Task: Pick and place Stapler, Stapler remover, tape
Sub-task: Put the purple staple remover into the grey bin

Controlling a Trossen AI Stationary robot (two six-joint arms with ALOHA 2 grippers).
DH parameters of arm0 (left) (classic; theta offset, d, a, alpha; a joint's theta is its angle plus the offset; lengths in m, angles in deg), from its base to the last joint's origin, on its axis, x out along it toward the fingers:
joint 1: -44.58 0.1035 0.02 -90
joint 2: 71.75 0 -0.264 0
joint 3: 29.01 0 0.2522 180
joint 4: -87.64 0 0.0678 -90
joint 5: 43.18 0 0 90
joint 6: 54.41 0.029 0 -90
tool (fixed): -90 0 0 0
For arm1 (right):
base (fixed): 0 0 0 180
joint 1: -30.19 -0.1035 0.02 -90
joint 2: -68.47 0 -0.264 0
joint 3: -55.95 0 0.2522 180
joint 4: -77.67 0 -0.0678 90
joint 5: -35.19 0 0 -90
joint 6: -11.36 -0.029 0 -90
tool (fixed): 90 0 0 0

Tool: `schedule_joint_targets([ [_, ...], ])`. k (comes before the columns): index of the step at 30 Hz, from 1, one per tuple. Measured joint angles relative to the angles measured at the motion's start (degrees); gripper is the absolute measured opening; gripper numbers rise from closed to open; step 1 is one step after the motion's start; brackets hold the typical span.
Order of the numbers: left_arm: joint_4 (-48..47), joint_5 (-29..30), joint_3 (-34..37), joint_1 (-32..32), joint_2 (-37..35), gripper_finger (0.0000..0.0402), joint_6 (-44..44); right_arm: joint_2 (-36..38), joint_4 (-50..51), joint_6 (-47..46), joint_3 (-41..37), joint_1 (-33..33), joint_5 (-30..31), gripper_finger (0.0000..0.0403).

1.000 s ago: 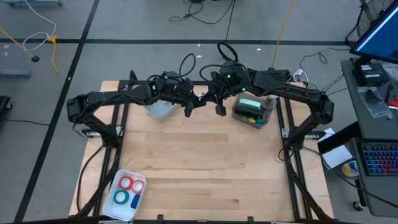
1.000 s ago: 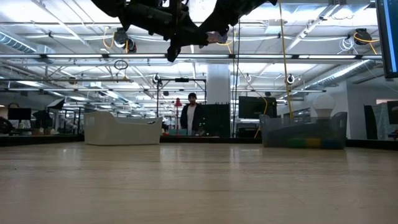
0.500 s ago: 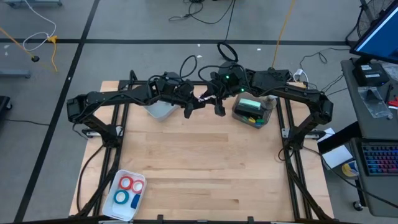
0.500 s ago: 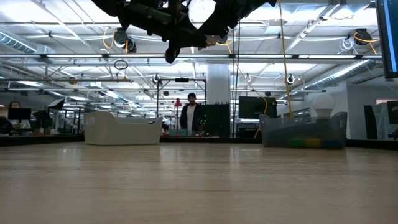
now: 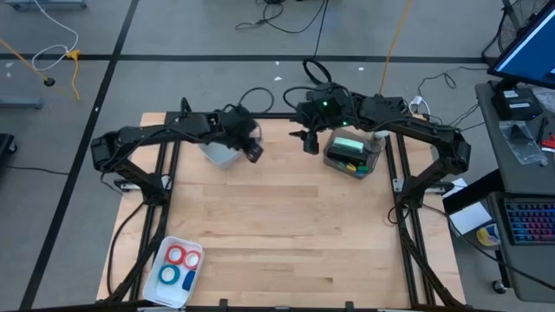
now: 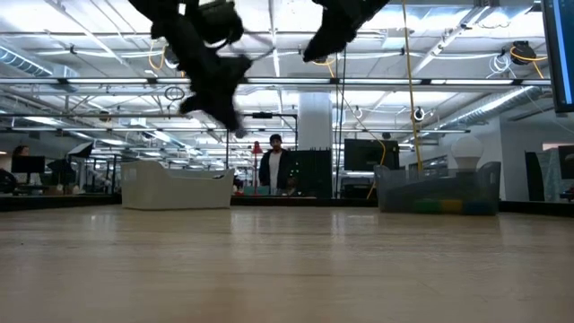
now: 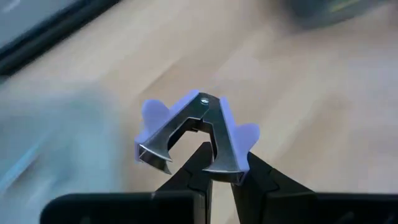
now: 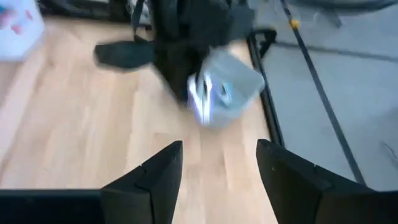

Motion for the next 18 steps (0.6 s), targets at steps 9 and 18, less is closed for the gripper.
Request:
schedule_joint_targets([
  [9, -25.9, 9.8, 0.0, 6.1, -0.5, 0.0038, -9.8, 0.3, 8.9, -0.4, -0.1, 2.1, 1.7, 0.019],
  [18, -27.1, 7.9, 0.0, 12.8, 0.0, 0.0038, -9.4, 0.3, 8.0, -0.6, -0.1, 2.1, 1.5, 0.0192],
])
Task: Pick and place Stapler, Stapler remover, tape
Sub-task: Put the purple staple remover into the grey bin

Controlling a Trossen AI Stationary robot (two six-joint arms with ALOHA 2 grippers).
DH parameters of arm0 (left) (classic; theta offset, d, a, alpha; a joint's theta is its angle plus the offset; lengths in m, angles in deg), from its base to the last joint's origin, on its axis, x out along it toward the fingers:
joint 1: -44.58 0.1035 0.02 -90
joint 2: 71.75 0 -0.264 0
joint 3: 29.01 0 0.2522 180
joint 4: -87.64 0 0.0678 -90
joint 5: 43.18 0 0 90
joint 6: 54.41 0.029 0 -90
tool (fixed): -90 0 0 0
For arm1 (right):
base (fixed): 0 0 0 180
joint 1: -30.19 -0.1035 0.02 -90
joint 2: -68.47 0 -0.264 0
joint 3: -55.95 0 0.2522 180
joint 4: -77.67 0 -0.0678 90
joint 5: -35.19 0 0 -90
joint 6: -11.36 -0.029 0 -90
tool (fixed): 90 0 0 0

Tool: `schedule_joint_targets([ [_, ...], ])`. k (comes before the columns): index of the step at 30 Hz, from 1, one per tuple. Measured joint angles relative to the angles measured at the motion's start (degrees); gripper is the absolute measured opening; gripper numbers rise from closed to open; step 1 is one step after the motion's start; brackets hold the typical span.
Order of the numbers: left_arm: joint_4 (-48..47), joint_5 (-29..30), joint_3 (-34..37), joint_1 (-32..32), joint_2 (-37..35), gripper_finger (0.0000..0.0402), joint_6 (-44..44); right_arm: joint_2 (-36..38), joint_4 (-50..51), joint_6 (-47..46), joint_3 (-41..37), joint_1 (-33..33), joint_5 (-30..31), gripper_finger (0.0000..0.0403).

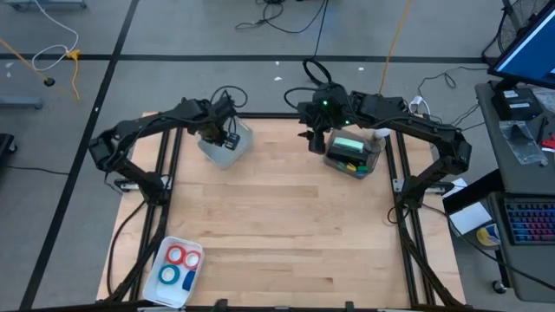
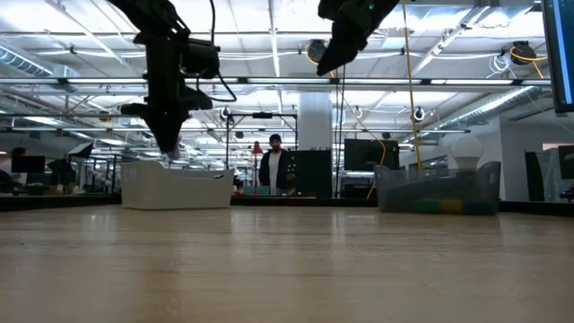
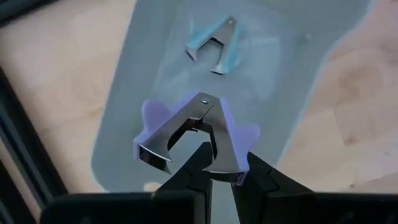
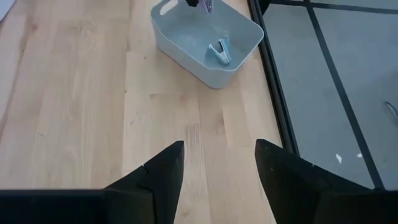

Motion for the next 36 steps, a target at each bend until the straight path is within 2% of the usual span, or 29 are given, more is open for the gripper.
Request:
schedule_joint_targets([
  [7, 2.2, -2.6, 0.0, 0.4, 5.4, 0.0038, 0.1, 0.0, 0.4, -0.6, 0.0, -0.1, 0.0, 0.0188],
  [13, 3.4, -2.0, 0.0, 0.5, 10.3, 0.0038, 1.1, 0.0, 1.5, -0.7, 0.0, -0.1, 0.0, 0.0191],
  [23, 3.2, 2.0, 0.0, 0.9, 11.6, 0.0038, 1.4, 0.0, 1.8, -0.4, 0.0, -0.1, 0.0, 0.0186],
  [34, 3.7, 3.7, 0.0, 1.7, 15.2, 0.0038, 1.4, 0.0, 1.9, -0.9, 0.0, -0.1, 0.0, 0.0185],
  [36, 3.7, 3.7, 0.0, 1.7, 15.2, 0.0048, 1.6, 0.0, 2.0, -1.0, 0.0, -0.1, 0.0, 0.0185],
])
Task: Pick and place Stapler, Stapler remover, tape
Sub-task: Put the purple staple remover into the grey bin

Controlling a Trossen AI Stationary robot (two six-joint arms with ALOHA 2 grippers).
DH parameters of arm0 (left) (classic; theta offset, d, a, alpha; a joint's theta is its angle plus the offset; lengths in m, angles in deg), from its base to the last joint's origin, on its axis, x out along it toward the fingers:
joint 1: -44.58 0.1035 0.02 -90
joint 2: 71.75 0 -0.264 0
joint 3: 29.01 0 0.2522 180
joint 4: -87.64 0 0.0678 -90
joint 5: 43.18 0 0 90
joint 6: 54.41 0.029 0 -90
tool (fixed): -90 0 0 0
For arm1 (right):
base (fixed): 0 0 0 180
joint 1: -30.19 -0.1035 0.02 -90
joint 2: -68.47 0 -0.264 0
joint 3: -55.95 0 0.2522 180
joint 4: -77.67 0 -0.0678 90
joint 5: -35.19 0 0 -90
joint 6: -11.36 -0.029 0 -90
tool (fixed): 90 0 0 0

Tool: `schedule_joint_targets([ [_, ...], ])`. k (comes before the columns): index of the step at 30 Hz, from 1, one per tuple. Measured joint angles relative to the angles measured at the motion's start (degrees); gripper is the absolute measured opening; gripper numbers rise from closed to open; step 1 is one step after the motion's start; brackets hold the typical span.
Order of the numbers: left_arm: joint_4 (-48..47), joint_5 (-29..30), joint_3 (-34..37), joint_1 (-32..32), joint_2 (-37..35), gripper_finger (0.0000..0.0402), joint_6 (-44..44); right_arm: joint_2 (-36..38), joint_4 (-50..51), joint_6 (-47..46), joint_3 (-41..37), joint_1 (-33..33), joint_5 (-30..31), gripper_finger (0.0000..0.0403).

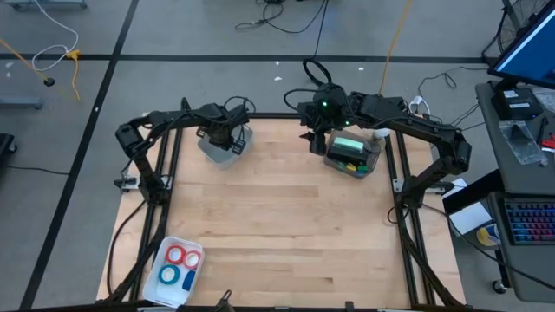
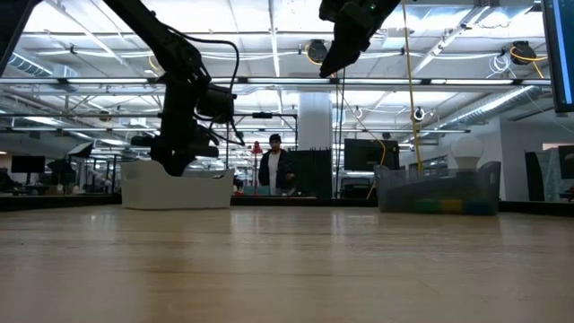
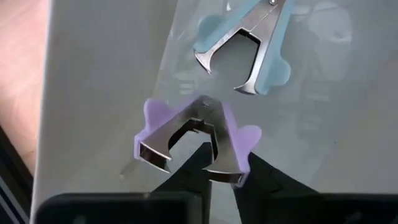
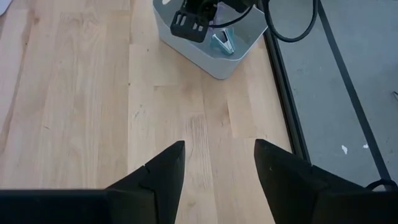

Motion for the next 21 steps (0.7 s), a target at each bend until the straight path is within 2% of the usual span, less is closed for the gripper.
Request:
schedule_joint_targets([
  [9, 0.5, 0.1, 0.0, 0.0, 0.1, 0.0136, 0.0, 0.0, 0.0, -0.1, 0.0, 0.0, 0.0, 0.0183],
  [21, 0.5, -0.1, 0.0, -0.2, 0.1, 0.019, 1.1, 0.0, 0.0, -0.5, 0.0, 0.0, 0.0, 0.0183],
])
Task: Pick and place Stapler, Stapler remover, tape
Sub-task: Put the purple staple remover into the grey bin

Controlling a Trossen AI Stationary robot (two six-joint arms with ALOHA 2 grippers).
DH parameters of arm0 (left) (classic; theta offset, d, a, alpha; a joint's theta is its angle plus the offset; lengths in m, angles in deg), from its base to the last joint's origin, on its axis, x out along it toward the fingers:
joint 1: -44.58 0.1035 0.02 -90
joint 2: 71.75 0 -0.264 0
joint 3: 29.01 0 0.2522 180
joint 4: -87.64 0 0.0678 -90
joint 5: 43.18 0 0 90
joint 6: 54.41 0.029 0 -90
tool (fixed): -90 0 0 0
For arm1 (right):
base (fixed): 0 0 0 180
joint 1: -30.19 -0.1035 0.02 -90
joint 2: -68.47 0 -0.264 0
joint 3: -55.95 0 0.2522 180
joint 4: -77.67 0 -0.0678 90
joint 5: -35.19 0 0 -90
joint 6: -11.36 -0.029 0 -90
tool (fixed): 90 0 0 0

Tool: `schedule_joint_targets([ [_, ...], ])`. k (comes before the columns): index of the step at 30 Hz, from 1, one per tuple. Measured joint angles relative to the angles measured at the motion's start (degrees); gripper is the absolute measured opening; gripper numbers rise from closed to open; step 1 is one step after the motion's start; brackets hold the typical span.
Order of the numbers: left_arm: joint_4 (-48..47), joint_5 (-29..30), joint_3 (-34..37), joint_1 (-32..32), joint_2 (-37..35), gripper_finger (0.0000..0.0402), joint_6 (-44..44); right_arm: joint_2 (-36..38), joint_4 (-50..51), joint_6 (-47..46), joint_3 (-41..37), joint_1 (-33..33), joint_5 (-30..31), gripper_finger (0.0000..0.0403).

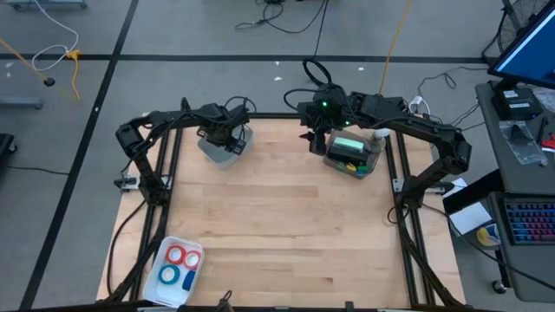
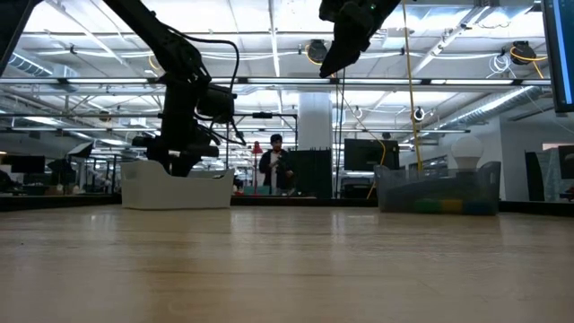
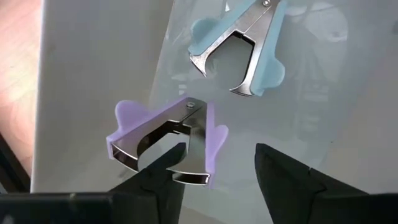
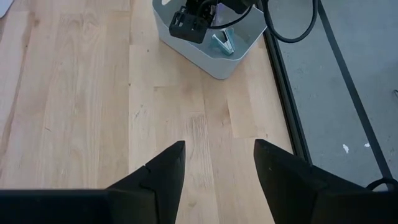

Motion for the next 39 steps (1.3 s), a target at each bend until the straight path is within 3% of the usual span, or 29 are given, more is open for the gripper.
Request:
schedule_joint_targets([
  [8, -1.4, -4.1, 0.0, -0.1, 0.0, 0.0201, 2.0, 0.0, -0.1, -0.2, 0.0, 0.0, 0.0, 0.0186],
  [16, -2.7, 7.7, 0.0, -3.2, 0.0, 0.017, 10.8, 0.0, -1.0, -0.2, 0.0, 0.0, 0.0, 0.0187],
  [24, -2.5, 6.0, 0.0, -4.8, 0.0, 0.0144, 11.0, 0.0, -1.3, -1.7, 0.0, 0.0, 0.0, 0.0187],
  [33, -2.5, 6.0, 0.0, -5.7, 0.0, 0.0143, 12.4, 0.0, -1.6, -1.7, 0.0, 0.0, 0.0, 0.0183],
  [39, -2.5, 5.7, 0.0, -5.7, 0.0, 0.0172, 12.8, 0.0, -1.6, -1.7, 0.0, 0.0, 0.0, 0.0185],
])
